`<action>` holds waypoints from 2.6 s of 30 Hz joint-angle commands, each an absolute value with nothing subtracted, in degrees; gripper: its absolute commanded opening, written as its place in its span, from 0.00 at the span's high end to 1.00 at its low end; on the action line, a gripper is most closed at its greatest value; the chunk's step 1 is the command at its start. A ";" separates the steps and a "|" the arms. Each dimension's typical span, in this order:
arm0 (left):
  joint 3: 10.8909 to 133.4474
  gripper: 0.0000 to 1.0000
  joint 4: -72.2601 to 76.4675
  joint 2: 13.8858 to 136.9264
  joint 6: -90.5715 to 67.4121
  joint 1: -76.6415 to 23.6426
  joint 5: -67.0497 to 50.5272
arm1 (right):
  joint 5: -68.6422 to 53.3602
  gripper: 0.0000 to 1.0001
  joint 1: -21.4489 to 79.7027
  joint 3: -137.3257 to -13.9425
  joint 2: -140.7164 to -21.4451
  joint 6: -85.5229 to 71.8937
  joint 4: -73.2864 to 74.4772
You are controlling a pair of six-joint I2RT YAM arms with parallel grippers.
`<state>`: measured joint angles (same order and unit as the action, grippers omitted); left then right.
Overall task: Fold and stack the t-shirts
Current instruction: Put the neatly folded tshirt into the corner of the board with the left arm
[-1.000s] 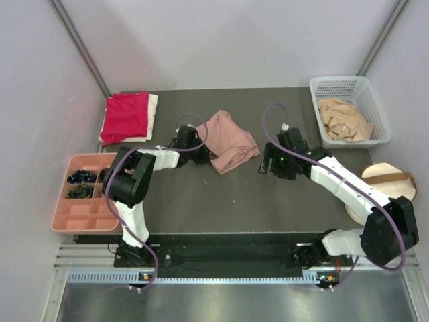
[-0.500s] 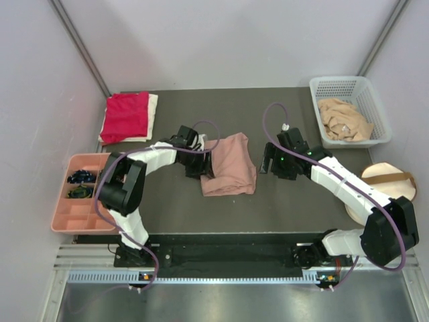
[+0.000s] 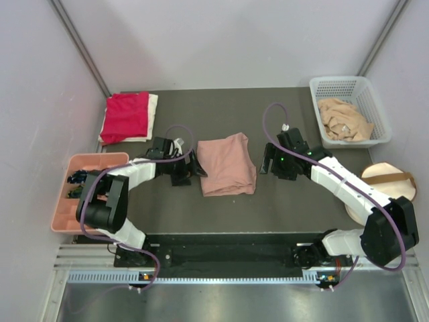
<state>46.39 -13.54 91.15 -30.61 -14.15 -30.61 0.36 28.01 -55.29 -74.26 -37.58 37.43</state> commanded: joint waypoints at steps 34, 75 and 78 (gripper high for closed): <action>41.76 0.04 10.63 103.45 -47.90 -22.06 -20.48 | 0.97 0.23 28.57 -58.36 -73.13 -37.18 37.70; 78.38 1.00 -22.41 97.99 -18.38 -15.38 -11.96 | 1.14 0.01 28.65 -50.10 -63.99 -37.79 39.37; 83.82 1.00 -25.30 100.98 -12.76 -15.38 -9.06 | 0.88 0.01 28.65 -49.84 -63.81 -37.62 39.46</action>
<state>76.16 -21.61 99.04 -22.63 -15.46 -12.91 0.75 28.01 -50.02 -65.91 -37.60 39.81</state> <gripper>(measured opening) 0.081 0.987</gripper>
